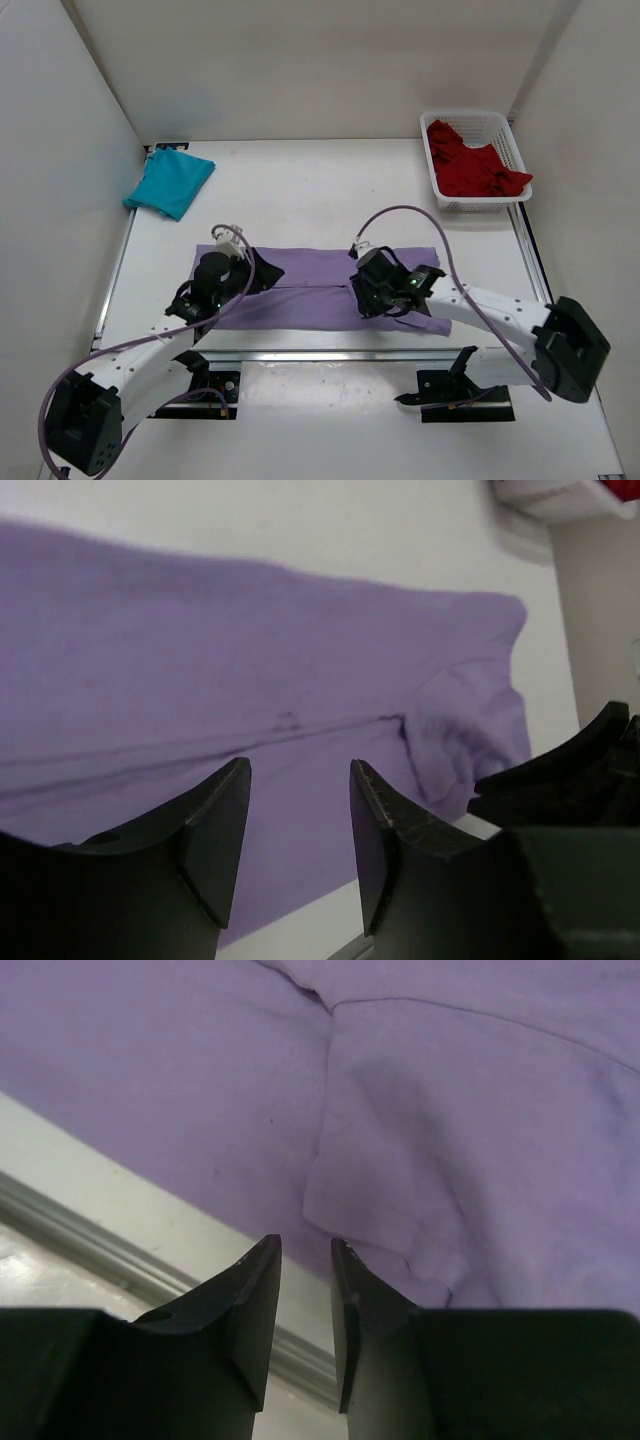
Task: Fold and stack the t-shirts
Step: Fold the other side of the tshirt into a rectangle, then rotate the tshirt 85 degrees, then grab the bottom of the folded rectangular tshirt with both arms, then fold the folded rectangular tshirt in 1/3 of the way
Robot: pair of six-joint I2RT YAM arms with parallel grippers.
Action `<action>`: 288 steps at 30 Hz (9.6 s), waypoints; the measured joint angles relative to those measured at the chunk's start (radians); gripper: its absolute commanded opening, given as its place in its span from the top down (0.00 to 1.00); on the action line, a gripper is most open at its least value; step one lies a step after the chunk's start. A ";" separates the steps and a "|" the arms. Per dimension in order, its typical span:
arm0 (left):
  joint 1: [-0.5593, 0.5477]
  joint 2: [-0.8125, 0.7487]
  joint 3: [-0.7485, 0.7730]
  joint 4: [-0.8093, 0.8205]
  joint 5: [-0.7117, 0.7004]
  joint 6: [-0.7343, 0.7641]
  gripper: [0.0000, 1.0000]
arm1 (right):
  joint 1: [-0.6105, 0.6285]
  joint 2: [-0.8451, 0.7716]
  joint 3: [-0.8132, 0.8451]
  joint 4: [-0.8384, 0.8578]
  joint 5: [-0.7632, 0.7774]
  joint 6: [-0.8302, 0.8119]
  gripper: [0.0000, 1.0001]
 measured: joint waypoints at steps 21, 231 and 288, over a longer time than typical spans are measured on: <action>0.010 -0.187 -0.277 0.121 0.037 -0.102 0.39 | 0.018 0.212 -0.037 0.130 0.053 0.008 0.87; 0.153 1.209 1.126 -0.246 0.154 0.088 0.61 | -0.800 0.718 0.503 0.343 -0.537 0.057 0.72; -0.123 0.739 0.174 0.328 0.060 -0.057 0.72 | -0.334 0.652 0.304 0.502 -0.279 -0.039 1.00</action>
